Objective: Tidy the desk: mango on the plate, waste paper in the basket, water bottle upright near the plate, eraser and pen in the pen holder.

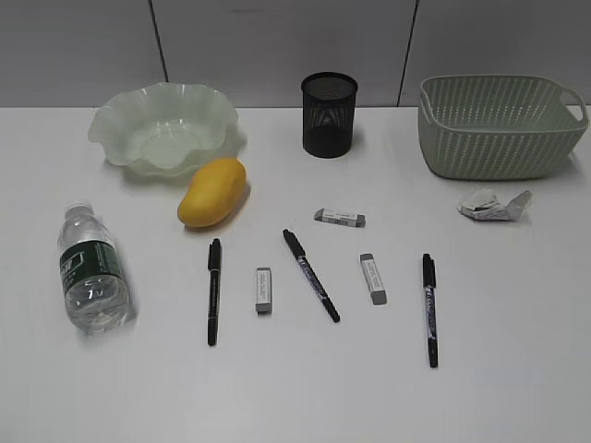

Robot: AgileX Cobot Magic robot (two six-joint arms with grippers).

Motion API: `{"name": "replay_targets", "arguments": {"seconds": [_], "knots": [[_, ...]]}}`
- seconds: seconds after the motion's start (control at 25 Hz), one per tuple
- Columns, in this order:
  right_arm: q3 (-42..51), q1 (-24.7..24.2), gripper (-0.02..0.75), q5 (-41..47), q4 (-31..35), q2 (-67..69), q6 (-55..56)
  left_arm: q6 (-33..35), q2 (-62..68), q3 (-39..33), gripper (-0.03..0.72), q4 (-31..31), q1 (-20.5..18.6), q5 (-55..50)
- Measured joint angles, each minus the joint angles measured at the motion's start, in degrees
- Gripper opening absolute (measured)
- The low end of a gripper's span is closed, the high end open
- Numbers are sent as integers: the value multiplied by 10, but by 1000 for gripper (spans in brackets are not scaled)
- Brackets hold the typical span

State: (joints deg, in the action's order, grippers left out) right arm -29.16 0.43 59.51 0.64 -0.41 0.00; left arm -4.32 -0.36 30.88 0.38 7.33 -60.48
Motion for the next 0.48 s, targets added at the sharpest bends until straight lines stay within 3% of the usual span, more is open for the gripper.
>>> {"name": "replay_targets", "arguments": {"seconds": [0.36,0.48], "knots": [[0,0,402,0,0,0,0,0,9,0,190,-37,0,2],[0,0,402,0,0,0,0,0,72,1,286,-89,0,18]]}}
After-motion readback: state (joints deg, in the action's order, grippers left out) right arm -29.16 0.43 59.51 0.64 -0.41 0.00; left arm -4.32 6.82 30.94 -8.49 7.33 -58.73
